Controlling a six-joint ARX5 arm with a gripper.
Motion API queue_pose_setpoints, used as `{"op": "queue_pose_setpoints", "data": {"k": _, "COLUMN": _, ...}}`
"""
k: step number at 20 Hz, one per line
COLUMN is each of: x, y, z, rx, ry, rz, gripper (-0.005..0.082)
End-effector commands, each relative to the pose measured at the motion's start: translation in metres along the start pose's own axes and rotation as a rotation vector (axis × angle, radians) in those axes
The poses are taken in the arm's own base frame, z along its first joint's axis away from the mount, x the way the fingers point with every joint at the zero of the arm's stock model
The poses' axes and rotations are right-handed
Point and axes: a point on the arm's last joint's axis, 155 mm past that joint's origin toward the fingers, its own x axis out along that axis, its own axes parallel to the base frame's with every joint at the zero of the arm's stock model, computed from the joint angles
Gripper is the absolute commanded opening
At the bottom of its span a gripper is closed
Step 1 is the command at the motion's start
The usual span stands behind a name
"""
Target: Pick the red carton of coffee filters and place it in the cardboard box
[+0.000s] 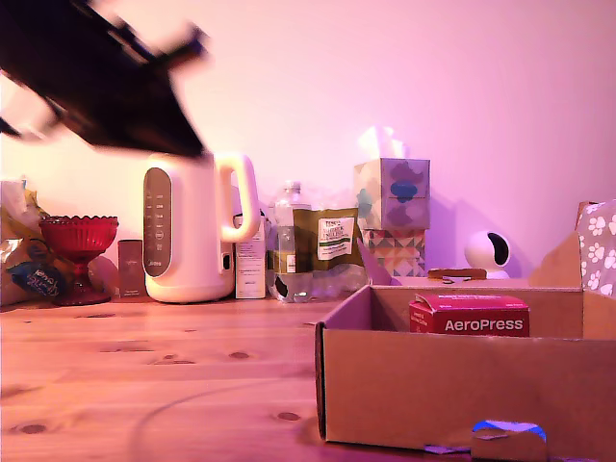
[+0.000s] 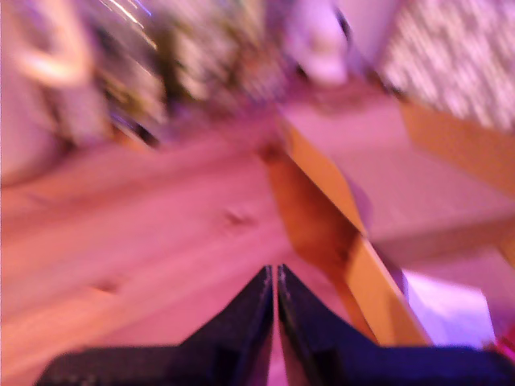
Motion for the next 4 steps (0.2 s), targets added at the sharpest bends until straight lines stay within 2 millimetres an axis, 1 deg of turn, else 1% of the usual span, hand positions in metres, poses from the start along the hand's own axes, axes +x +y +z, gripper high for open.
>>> {"op": "queue_pose_setpoints", "data": {"k": 1, "x": -0.008, "y": 0.004, "z": -0.014, "rx": -0.016, "ry": 0.015, "rz": 0.019, "gripper": -0.0024}}
{"op": "queue_pose_setpoints", "data": {"k": 4, "x": -0.028, "y": 0.008, "z": -0.013, "rx": -0.024, "ry": 0.026, "rz": 0.040, "gripper": -0.0024}}
